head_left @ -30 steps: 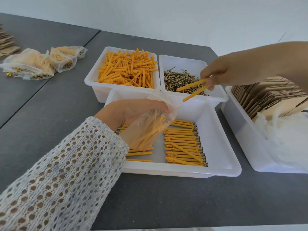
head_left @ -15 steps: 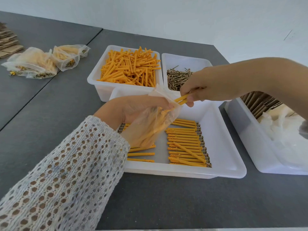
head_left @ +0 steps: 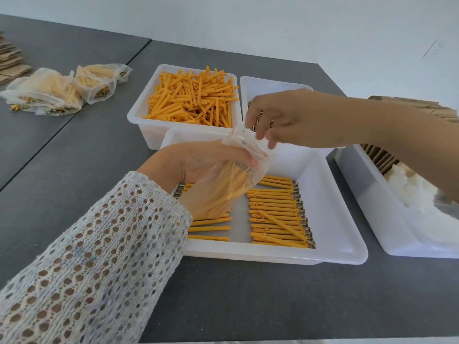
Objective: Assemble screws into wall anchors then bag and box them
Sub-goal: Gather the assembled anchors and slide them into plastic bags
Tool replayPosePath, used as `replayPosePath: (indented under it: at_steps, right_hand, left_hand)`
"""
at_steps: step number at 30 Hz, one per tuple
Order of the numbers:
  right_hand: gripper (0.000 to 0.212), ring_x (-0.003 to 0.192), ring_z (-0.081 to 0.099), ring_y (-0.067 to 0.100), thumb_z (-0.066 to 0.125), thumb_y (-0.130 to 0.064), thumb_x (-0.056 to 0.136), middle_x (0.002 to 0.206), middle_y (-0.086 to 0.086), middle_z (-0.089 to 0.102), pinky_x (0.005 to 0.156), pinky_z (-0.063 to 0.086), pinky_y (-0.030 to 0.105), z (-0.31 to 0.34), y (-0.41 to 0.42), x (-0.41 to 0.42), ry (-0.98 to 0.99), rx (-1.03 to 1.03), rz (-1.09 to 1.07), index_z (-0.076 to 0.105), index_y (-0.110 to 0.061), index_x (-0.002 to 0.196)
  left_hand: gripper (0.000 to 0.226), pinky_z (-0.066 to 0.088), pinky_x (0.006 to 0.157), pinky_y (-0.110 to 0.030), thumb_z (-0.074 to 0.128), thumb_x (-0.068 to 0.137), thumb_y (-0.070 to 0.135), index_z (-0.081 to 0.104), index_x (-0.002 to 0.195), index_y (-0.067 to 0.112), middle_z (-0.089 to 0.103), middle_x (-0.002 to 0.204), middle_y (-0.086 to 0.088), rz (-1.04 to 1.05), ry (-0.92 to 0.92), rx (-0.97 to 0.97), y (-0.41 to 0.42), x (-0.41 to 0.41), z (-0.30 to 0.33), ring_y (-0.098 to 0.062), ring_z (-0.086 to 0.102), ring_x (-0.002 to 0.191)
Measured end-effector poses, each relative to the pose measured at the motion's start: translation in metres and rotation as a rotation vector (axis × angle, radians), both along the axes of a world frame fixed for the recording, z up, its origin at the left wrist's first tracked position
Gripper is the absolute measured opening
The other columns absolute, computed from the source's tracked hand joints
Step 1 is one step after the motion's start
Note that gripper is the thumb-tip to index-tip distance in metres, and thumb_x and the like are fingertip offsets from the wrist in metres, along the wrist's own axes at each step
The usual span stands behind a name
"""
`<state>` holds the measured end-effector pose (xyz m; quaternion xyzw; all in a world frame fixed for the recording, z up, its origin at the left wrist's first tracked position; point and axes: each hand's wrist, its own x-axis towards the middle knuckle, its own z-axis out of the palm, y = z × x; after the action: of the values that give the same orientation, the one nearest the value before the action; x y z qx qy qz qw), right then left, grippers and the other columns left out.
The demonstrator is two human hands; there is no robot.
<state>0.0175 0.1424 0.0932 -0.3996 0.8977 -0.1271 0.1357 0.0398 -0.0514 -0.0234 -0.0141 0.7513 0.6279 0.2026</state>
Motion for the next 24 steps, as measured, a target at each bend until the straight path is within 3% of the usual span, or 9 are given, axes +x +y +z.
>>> replayPosePath:
  at_steps: [3, 5, 7, 9, 11, 14, 19, 22, 24]
  right_hand:
    - [0.017, 0.077, 0.070, 0.009, 0.044, -0.014, 0.097, 0.087, -0.006, 0.071, 0.058, 0.047, 0.019, -0.007, 0.014, -0.005, 0.080, 0.181, -0.151, 0.057, -0.024, 0.099]
    - [0.014, 0.076, 0.070, 0.012, 0.045, -0.020, 0.100, 0.085, -0.002, 0.072, 0.060, 0.050, 0.021, -0.023, 0.020, -0.003, -0.024, 0.453, -0.192, 0.058, -0.021, 0.094]
    - [0.026, 0.077, 0.070, 0.014, 0.046, -0.035, 0.102, 0.089, 0.003, 0.073, 0.064, 0.051, 0.022, -0.050, 0.023, 0.008, -0.154, 0.698, -0.187, 0.062, -0.015, 0.099]
    - [0.045, 0.075, 0.066, 0.014, 0.046, -0.053, 0.098, 0.086, 0.002, 0.071, 0.060, 0.043, 0.021, -0.080, 0.027, 0.023, -0.185, 0.816, -0.136, 0.066, -0.013, 0.097]
    - [0.045, 0.068, 0.057, 0.011, 0.050, -0.060, 0.093, 0.079, -0.003, 0.062, 0.059, 0.040, 0.022, -0.107, 0.034, 0.035, -0.106, 0.823, -0.045, 0.060, -0.017, 0.089]
    - [0.031, 0.062, 0.045, 0.009, 0.055, -0.049, 0.093, 0.071, -0.007, 0.050, 0.053, 0.033, 0.020, -0.120, 0.038, 0.039, -0.011, 0.747, 0.063, 0.053, -0.020, 0.082]
    - [0.027, 0.067, 0.049, 0.013, 0.050, -0.039, 0.096, 0.073, -0.007, 0.052, 0.058, 0.039, 0.021, -0.120, 0.043, 0.041, -0.021, 0.623, 0.105, 0.049, -0.024, 0.074]
    - [0.023, 0.079, 0.058, 0.015, 0.042, -0.041, 0.101, 0.090, -0.003, 0.061, 0.074, 0.050, 0.026, -0.124, 0.047, 0.044, -0.001, 0.640, 0.101, 0.053, -0.022, 0.095]
    - [0.023, 0.078, 0.056, 0.011, 0.038, -0.038, 0.104, 0.093, -0.002, 0.059, 0.072, 0.047, 0.023, -0.116, 0.047, 0.045, -0.014, 0.630, 0.086, 0.052, -0.019, 0.106]
  left_hand:
    - [0.049, 0.052, 0.085, -0.035, 0.070, 0.074, 0.022, 0.066, 0.122, 0.013, 0.071, 0.101, -0.007, -0.002, -0.084, 0.206, 0.002, -0.002, -0.002, -0.020, 0.067, 0.090]
    - [0.044, 0.052, 0.084, -0.033, 0.072, 0.076, 0.021, 0.067, 0.119, 0.013, 0.071, 0.101, -0.006, -0.011, -0.071, 0.168, 0.002, -0.003, -0.002, -0.018, 0.067, 0.089]
    - [0.028, 0.052, 0.081, -0.026, 0.073, 0.084, 0.020, 0.069, 0.111, 0.017, 0.069, 0.103, -0.002, -0.003, -0.025, 0.056, 0.003, -0.003, -0.002, -0.011, 0.067, 0.086]
    - [0.036, 0.053, 0.083, -0.029, 0.073, 0.080, 0.020, 0.068, 0.115, 0.015, 0.070, 0.102, -0.004, 0.008, -0.054, 0.119, 0.001, -0.001, -0.003, -0.014, 0.067, 0.088]
    - [0.048, 0.052, 0.084, -0.034, 0.071, 0.074, 0.022, 0.067, 0.120, 0.013, 0.071, 0.101, -0.007, 0.012, -0.084, 0.191, 0.000, 0.001, -0.003, -0.019, 0.068, 0.089]
    - [0.041, 0.052, 0.081, -0.031, 0.076, 0.075, 0.021, 0.069, 0.115, 0.015, 0.070, 0.100, -0.005, 0.012, -0.044, 0.102, 0.000, 0.003, -0.002, -0.014, 0.068, 0.085]
    - [0.054, 0.051, 0.087, -0.036, 0.070, 0.071, 0.025, 0.066, 0.124, 0.012, 0.071, 0.102, -0.008, 0.022, -0.064, 0.175, 0.006, 0.002, 0.002, -0.022, 0.067, 0.092]
    - [0.055, 0.051, 0.087, -0.036, 0.071, 0.070, 0.025, 0.066, 0.123, 0.012, 0.071, 0.102, -0.008, 0.010, -0.060, 0.172, 0.008, 0.002, 0.004, -0.021, 0.067, 0.092]
    - [0.053, 0.053, 0.084, -0.033, 0.074, 0.067, 0.025, 0.068, 0.118, 0.014, 0.071, 0.101, -0.007, -0.001, -0.039, 0.165, 0.007, 0.002, 0.004, -0.017, 0.068, 0.087]
